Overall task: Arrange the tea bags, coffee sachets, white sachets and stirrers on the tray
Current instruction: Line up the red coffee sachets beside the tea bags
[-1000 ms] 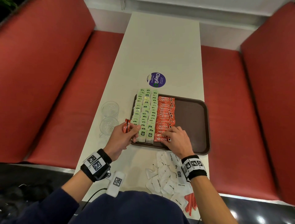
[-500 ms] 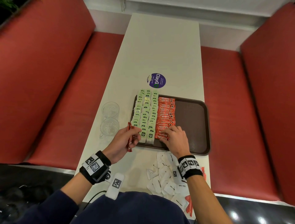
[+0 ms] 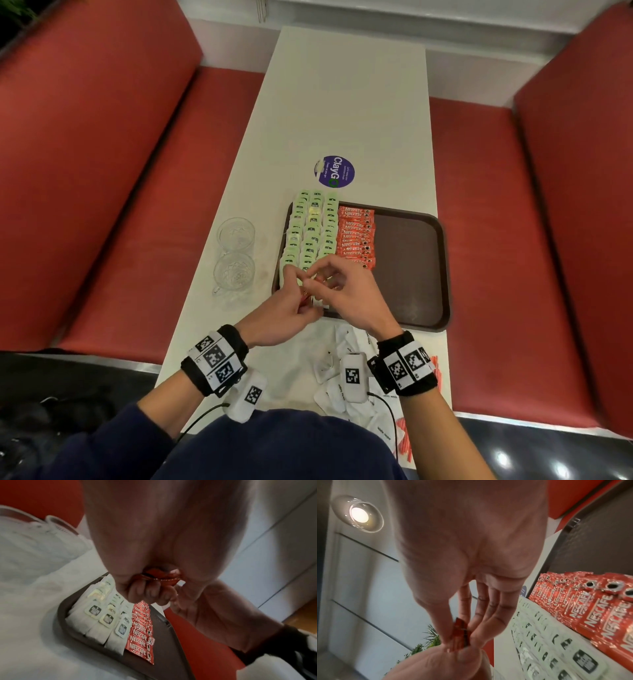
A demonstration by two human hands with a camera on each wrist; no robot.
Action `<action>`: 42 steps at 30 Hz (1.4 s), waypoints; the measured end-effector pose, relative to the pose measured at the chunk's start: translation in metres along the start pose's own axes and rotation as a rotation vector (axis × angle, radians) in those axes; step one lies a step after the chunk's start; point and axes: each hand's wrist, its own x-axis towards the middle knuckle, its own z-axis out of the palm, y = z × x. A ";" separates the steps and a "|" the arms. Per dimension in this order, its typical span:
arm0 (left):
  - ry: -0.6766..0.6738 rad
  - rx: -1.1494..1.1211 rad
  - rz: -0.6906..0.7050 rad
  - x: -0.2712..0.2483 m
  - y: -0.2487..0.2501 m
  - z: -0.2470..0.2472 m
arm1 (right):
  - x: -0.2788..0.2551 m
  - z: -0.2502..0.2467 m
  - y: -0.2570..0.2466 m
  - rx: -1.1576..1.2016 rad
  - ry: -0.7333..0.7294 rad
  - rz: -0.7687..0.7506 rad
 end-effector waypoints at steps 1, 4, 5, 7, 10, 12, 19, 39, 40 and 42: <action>0.016 0.031 0.011 0.000 0.001 0.001 | 0.000 -0.001 0.002 0.025 0.002 0.009; 0.060 -0.015 0.057 -0.001 0.002 -0.002 | -0.002 -0.006 0.003 0.123 0.030 0.043; 0.065 -0.064 0.062 -0.003 0.002 -0.003 | -0.004 -0.008 0.004 0.139 0.052 0.046; 0.099 -0.175 0.043 -0.004 0.004 -0.007 | -0.005 -0.012 0.005 0.157 0.099 0.049; 0.212 -0.281 0.008 -0.002 0.001 -0.015 | -0.007 -0.018 0.010 0.176 0.166 0.056; 0.257 -0.276 0.011 0.000 -0.002 -0.020 | -0.009 -0.021 0.011 0.208 0.200 0.048; 0.130 -0.231 0.022 0.003 0.003 -0.022 | -0.010 -0.013 0.008 0.322 0.304 0.026; 0.322 -0.714 -0.012 0.009 0.009 -0.003 | -0.025 -0.008 0.013 0.181 0.229 0.028; 0.322 -0.706 -0.012 0.009 0.008 -0.004 | -0.026 -0.009 0.013 0.185 0.229 0.027; 0.298 -0.674 -0.008 0.009 0.008 -0.005 | -0.026 -0.012 0.014 0.187 0.230 0.033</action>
